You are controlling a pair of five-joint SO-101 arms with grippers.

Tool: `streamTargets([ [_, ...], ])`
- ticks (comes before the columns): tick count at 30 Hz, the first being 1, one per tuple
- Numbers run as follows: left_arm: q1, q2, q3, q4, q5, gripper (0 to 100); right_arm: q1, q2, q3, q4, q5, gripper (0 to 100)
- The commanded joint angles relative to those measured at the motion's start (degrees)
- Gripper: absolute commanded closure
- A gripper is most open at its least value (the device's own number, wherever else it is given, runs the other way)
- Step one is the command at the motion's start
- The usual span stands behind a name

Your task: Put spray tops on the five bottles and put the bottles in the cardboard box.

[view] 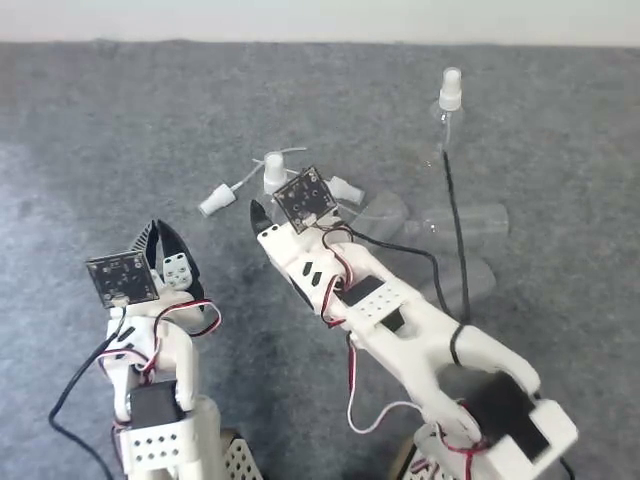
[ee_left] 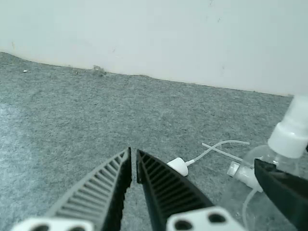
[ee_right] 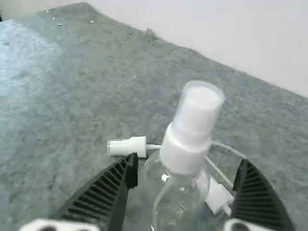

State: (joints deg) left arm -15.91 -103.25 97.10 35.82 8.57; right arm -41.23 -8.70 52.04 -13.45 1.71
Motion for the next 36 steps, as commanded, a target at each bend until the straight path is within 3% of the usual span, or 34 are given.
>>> streamTargets([
  [1, 0.0, -1.1, -0.6, 0.3, -0.6, 99, -0.9, -6.0, -1.9, 4.1, 0.4, 70.9],
  [17, 0.0, -1.1, -0.6, 0.3, -0.6, 99, -0.9, 6.5, -9.6, 4.0, 0.3, 71.2],
  [36, 0.0, -1.1, -0.6, 0.3, -0.6, 99, -0.6, 7.7, -10.2, 4.0, -2.3, 71.4],
])
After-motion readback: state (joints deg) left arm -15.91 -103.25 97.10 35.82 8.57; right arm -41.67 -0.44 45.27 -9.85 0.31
